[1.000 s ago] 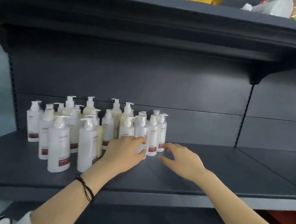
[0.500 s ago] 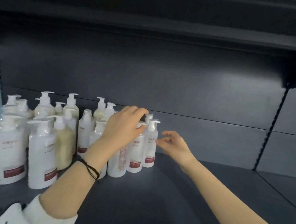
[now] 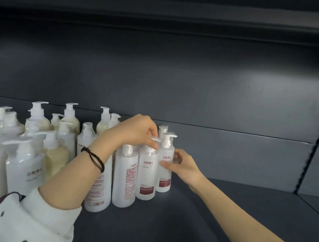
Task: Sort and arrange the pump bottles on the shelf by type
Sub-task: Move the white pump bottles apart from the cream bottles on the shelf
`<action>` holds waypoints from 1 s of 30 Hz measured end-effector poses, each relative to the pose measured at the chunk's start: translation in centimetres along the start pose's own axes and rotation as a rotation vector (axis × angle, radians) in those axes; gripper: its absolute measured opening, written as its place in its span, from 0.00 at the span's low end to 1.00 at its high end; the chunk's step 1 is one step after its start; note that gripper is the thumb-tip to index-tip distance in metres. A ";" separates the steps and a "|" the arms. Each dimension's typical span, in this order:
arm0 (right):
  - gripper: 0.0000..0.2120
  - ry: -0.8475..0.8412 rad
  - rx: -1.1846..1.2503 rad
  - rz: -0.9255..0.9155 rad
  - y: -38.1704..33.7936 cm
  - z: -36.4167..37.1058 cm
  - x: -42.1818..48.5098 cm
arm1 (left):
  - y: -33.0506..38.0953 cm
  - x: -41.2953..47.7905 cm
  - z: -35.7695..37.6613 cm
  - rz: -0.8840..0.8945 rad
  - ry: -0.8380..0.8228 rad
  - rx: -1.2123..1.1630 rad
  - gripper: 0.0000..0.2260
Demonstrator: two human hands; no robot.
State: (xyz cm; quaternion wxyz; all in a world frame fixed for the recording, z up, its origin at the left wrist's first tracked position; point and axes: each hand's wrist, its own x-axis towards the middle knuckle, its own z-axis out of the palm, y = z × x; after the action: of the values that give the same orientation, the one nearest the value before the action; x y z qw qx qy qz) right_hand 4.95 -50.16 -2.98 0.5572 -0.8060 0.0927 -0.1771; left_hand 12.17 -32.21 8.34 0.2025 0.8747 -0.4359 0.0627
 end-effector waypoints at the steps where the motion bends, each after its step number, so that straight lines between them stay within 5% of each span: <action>1: 0.22 0.008 -0.013 -0.011 0.0 -0.1 -0.1 | 0.1 0.1 0.0 0.004 0.000 0.004 0.11; 9: 0.18 0.117 -0.067 0.008 1.4 -6.6 -2.7 | 4.2 1.9 1.6 0.107 -0.015 0.099 0.08; 23: 0.21 0.250 -0.135 0.044 5.0 -18.4 -5.7 | 13.0 6.8 10.2 0.172 0.061 -0.476 0.07; 30: 0.21 0.266 -0.149 0.001 6.4 -19.4 -6.7 | 12.3 3.9 16.4 -0.071 0.194 -1.013 0.23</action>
State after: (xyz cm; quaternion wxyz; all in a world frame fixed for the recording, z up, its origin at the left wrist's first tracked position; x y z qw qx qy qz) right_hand -8.47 -66.92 -4.09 0.4788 -0.8144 0.1789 -0.2747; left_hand 3.78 -48.38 -1.83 0.6421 0.6712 -0.3610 -0.0824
